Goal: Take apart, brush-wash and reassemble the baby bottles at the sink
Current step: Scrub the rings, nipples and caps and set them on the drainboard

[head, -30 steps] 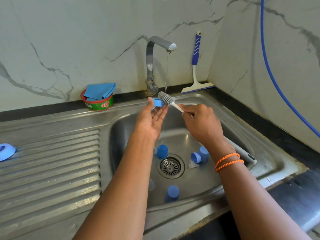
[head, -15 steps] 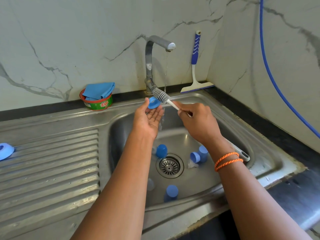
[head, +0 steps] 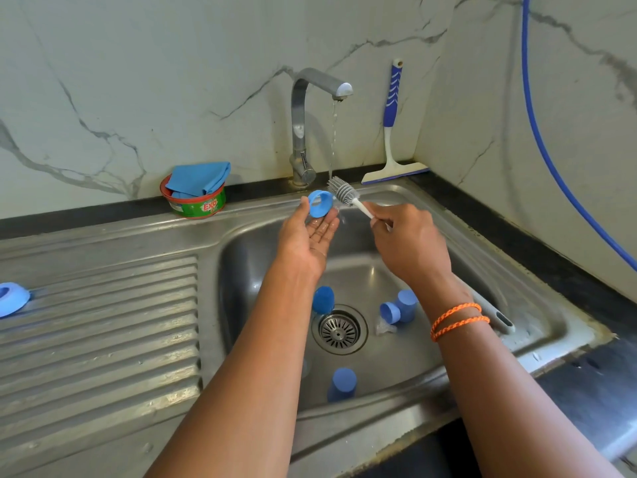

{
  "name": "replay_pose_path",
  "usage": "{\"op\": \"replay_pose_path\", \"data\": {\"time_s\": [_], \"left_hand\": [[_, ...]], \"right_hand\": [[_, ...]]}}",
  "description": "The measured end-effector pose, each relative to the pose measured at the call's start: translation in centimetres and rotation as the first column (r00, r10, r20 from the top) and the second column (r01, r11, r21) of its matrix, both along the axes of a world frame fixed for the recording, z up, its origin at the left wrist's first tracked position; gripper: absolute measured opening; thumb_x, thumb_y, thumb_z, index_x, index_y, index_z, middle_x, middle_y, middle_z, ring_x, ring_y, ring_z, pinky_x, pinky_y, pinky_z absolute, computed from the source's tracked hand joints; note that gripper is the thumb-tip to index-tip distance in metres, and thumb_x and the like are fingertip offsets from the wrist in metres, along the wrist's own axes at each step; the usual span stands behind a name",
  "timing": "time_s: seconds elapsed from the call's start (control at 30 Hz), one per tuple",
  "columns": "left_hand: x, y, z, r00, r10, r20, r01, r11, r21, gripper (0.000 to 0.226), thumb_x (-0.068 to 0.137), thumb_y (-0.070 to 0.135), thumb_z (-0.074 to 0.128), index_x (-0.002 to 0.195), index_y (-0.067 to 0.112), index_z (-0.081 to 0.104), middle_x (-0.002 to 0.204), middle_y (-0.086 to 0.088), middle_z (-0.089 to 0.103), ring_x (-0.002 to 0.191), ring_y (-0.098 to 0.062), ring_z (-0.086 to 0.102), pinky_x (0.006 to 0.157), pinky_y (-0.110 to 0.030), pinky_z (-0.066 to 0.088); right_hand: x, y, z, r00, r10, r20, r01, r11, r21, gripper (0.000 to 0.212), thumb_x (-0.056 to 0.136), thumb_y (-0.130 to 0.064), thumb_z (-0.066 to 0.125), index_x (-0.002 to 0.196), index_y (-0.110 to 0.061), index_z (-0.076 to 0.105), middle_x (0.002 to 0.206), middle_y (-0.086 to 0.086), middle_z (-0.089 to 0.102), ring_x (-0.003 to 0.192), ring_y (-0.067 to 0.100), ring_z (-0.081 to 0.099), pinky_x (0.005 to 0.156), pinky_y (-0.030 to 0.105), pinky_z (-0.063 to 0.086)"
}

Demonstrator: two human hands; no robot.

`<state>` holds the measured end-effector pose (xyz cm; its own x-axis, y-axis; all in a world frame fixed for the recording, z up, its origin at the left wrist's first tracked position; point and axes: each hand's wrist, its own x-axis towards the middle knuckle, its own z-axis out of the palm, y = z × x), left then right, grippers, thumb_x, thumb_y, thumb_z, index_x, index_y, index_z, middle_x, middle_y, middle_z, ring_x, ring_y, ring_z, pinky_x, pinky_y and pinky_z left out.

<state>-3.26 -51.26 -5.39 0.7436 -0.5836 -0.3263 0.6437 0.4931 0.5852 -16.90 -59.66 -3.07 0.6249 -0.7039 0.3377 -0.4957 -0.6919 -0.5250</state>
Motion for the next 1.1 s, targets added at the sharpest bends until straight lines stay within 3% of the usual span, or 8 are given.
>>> {"op": "replay_pose_path", "data": {"time_s": [0.1,0.27,0.4,0.53,0.63,0.77,0.93,1.1], "left_hand": [[-0.5,-0.6,-0.2,0.998,-0.053,0.043,0.052,0.998,0.022,0.032,0.103,0.028,0.065,0.128,0.009,0.061,0.109,-0.023,0.076,0.094,-0.028,0.078,0.087,-0.039,0.063],[-0.4,-0.6,-0.2,0.999,-0.047,0.024,0.047,0.999,0.006,0.039,0.101,0.031,0.066,0.124,0.000,0.063,0.107,-0.023,0.077,0.099,-0.030,0.077,0.091,-0.041,0.062],[-0.1,-0.4,-0.2,1.000,0.002,-0.004,-0.002,1.000,-0.002,0.042,0.103,0.029,0.063,0.129,-0.003,0.060,0.115,-0.026,0.072,0.101,-0.031,0.075,0.094,-0.041,0.060],[0.2,-0.5,-0.3,1.000,0.023,0.007,-0.024,0.999,0.044,0.044,0.102,0.028,0.064,0.132,-0.004,0.059,0.117,-0.022,0.071,0.102,-0.028,0.072,0.095,-0.039,0.058],[0.4,-0.5,-0.5,0.999,0.026,0.021,-0.028,0.997,0.068,0.043,0.102,0.029,0.064,0.130,-0.002,0.060,0.114,-0.021,0.073,0.100,-0.028,0.074,0.084,-0.037,0.063],[0.6,-0.3,-0.5,0.999,-0.007,0.038,0.003,0.996,0.086,0.040,0.098,0.032,0.070,0.124,0.001,0.064,0.108,-0.021,0.075,0.096,-0.029,0.077,0.074,-0.036,0.066],[0.5,-0.1,-0.6,0.996,-0.043,0.080,0.031,0.989,0.141,0.036,0.094,0.029,0.075,0.119,0.003,0.068,0.104,-0.020,0.077,0.092,-0.028,0.079,0.089,-0.042,0.064],[0.4,0.0,-0.7,0.996,-0.001,0.090,-0.015,0.985,0.170,0.035,0.091,0.028,0.079,0.115,0.003,0.070,0.103,-0.018,0.078,0.095,-0.027,0.078,0.090,-0.043,0.063]], "right_hand": [[0.0,-0.1,0.1,1.000,-0.001,0.013,0.001,1.000,0.024,0.038,0.106,-0.028,0.050,0.138,-0.039,0.067,0.101,0.013,0.067,0.086,0.036,0.065,0.071,0.040,0.051],[-0.3,-0.2,0.6,1.000,0.013,0.003,-0.013,1.000,0.018,0.038,0.106,-0.027,0.053,0.140,-0.038,0.067,0.102,0.010,0.069,0.088,0.035,0.066,0.071,0.041,0.052],[-0.8,-0.5,0.7,0.990,-0.005,-0.140,-0.005,0.998,-0.067,0.036,0.104,-0.029,0.054,0.134,-0.037,0.071,0.106,0.009,0.068,0.089,0.034,0.064,0.070,0.035,0.044],[-1.0,-0.7,1.0,0.974,0.062,-0.219,-0.077,0.995,-0.058,0.042,0.102,-0.031,0.051,0.137,-0.048,0.067,0.114,0.006,0.068,0.095,0.032,0.064,0.071,0.035,0.042],[-1.0,-0.4,1.3,0.969,0.106,-0.223,-0.127,0.989,-0.081,0.044,0.102,-0.029,0.051,0.138,-0.051,0.065,0.110,0.004,0.068,0.090,0.028,0.061,0.068,0.034,0.040],[-0.7,-0.8,0.9,0.987,0.084,-0.139,-0.099,0.990,-0.102,0.039,0.103,-0.036,0.057,0.137,-0.051,0.066,0.115,0.003,0.070,0.102,0.031,0.066,0.073,0.036,0.046],[-0.6,-1.2,0.6,0.973,0.011,-0.230,-0.045,0.989,-0.141,0.034,0.106,-0.033,0.054,0.136,-0.041,0.069,0.118,0.006,0.067,0.102,0.034,0.065,0.072,0.035,0.039],[-1.2,-1.3,1.7,0.948,0.158,-0.277,-0.179,0.983,-0.052,0.040,0.106,-0.029,0.054,0.135,-0.054,0.065,0.113,0.003,0.070,0.101,0.031,0.064,0.075,0.038,0.047]]}}
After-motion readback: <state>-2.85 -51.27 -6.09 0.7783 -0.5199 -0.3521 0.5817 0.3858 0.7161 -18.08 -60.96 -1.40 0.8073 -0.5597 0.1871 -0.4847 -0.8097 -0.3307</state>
